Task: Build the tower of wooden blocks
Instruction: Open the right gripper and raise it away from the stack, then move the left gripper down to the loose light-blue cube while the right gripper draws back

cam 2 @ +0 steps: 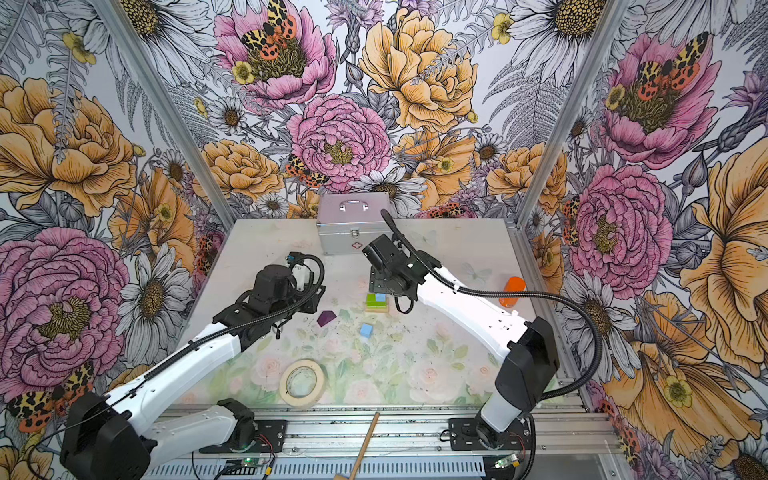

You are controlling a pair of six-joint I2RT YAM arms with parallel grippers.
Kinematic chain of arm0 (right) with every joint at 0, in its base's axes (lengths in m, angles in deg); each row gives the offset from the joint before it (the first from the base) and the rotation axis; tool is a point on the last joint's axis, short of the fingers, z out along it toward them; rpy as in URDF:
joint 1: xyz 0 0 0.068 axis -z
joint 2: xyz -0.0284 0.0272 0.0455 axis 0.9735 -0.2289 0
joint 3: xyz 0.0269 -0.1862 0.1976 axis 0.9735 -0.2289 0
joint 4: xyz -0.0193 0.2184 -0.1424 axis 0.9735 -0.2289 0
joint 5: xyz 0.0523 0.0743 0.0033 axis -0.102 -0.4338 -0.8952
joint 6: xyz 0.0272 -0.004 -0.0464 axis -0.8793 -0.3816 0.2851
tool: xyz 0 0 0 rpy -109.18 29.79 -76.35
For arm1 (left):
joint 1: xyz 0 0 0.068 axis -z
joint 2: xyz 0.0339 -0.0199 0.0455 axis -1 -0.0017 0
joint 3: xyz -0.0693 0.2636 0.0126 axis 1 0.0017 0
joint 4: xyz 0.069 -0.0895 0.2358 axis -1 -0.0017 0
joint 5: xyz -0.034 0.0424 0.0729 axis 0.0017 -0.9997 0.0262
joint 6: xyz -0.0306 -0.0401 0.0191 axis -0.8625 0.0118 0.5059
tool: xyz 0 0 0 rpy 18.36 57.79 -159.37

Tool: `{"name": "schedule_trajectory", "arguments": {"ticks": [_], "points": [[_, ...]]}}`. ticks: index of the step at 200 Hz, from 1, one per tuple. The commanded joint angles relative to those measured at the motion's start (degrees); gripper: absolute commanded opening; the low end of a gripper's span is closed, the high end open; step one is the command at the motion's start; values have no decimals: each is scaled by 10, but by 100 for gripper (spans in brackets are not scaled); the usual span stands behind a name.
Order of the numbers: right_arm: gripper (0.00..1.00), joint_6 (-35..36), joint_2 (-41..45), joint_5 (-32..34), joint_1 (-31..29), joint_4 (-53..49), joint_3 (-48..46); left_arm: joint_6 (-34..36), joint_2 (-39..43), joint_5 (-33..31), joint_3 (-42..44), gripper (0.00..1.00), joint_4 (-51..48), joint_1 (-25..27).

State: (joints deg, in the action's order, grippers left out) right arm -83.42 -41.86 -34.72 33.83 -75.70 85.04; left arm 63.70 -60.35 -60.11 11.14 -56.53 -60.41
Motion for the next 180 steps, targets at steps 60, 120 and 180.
{"name": "schedule_trajectory", "arguments": {"ticks": [60, 120, 180], "points": [[79, 26, 140, 1, 24, 131, -178, -26, 41, -80, -44, 57, -147, 95], [81, 34, 217, -6, 49, 170, -259, -35, -80, -108, -63, 58, -203, 174], [82, 38, 245, -32, 78, 197, -303, -10, -215, -93, -132, 71, -179, 195]]}}
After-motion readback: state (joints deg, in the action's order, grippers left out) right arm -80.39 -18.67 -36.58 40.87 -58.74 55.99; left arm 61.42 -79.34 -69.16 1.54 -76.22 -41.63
